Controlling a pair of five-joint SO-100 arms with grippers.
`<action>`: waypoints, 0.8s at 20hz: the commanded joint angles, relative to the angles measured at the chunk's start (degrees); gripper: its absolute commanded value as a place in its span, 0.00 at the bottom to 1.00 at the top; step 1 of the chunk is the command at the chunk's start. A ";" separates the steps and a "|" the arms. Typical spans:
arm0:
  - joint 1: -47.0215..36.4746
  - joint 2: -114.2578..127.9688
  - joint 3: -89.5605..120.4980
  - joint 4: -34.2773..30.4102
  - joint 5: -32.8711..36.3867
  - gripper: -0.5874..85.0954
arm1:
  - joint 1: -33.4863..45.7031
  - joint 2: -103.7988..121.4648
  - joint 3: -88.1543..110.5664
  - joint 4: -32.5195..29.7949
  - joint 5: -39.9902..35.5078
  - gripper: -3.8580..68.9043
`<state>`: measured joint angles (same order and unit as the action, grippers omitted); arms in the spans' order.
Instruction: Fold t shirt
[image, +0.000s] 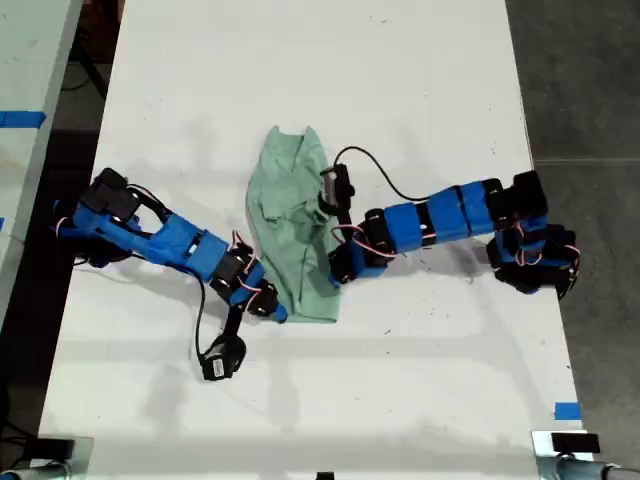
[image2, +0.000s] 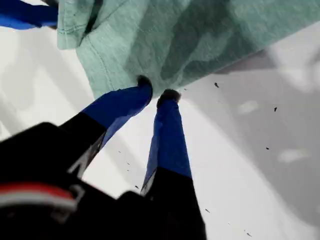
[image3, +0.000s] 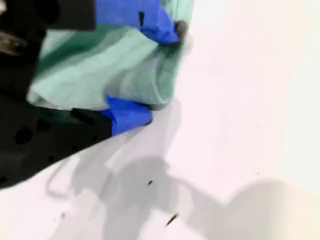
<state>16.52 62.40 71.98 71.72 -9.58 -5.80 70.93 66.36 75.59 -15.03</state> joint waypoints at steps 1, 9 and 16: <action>0.79 -9.93 -12.74 0.79 0.79 0.00 | -1.32 1.49 -4.04 0.70 -0.88 0.13; 1.14 -8.96 -13.71 3.87 -0.18 0.00 | -4.39 -2.81 -4.31 -2.20 0.70 0.51; 1.67 -8.17 -14.24 3.96 0.44 0.00 | -6.42 -13.71 -10.99 -3.34 1.23 0.04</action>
<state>16.96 53.17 58.18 74.79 -9.32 -11.07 57.83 58.27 72.42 -14.06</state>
